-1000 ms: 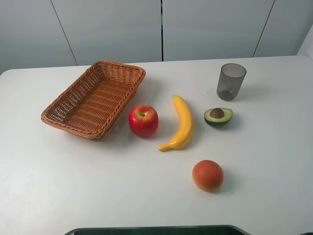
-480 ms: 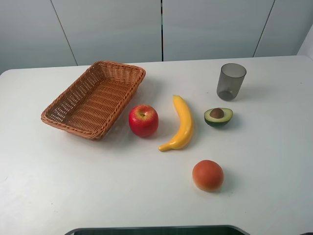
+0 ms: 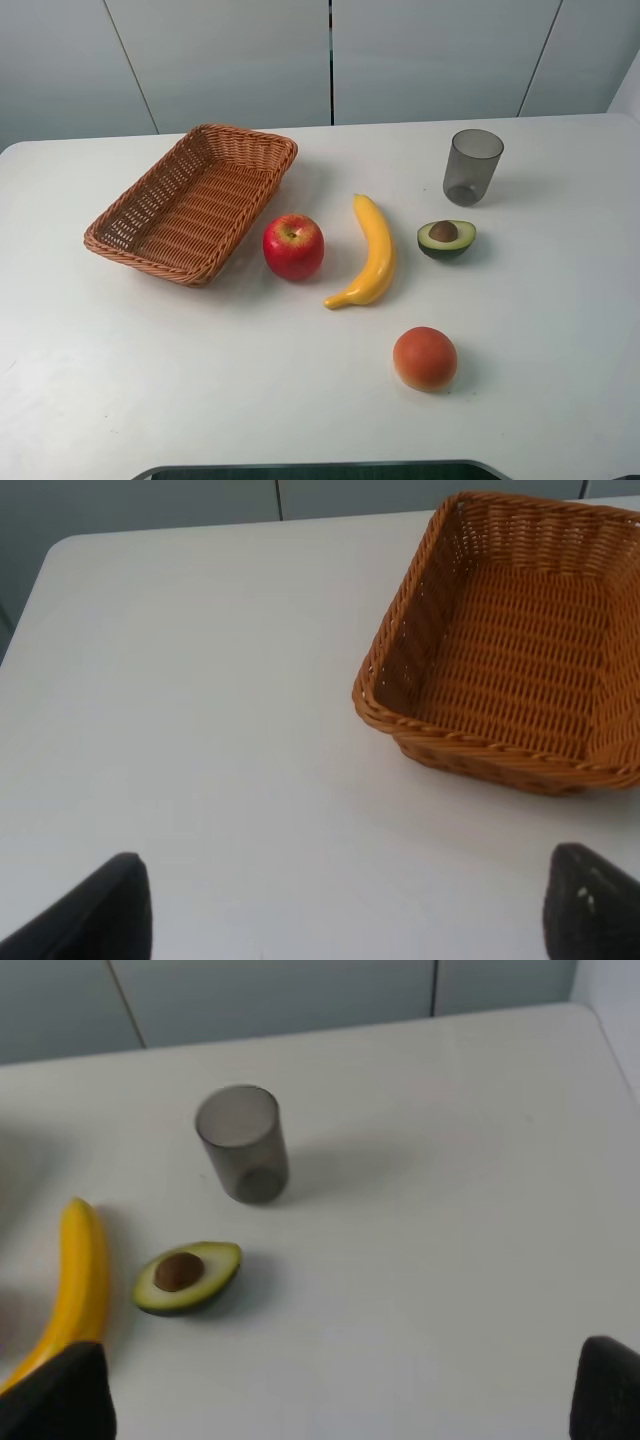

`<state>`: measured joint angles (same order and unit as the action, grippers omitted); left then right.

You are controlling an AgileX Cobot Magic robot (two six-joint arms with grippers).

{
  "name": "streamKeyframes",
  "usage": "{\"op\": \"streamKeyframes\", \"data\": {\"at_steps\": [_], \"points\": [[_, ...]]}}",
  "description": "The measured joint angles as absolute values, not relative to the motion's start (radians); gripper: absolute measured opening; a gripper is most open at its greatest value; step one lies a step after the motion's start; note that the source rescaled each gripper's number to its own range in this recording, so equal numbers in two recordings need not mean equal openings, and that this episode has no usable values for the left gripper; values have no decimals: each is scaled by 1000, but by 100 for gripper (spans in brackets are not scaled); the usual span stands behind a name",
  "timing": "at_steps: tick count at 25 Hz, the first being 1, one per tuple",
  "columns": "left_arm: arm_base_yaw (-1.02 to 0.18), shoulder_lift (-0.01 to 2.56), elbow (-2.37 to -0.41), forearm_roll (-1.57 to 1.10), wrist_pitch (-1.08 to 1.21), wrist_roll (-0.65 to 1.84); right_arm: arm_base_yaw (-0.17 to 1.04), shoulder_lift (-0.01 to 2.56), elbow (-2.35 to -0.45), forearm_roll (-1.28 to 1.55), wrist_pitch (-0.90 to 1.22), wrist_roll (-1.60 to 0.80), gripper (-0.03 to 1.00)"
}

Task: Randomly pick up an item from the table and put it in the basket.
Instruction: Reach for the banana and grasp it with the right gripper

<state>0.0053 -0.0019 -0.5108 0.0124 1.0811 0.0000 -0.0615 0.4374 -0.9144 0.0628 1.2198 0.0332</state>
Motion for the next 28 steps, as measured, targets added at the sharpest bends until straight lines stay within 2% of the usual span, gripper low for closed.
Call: {"op": "streamKeyframes", "data": {"at_steps": [9, 16, 22, 28], "points": [[5, -2, -511, 12, 1081, 0, -61, 464, -911, 76, 1200, 33, 97], [5, -2, -511, 12, 1081, 0, -44, 745, -881, 246, 1114, 69, 97], [5, -2, -511, 12, 1081, 0, 211, 1010, -878, 220, 1033, 154, 97], [5, -2, -511, 12, 1081, 0, 372, 1225, -878, 210, 974, 244, 97]]}}
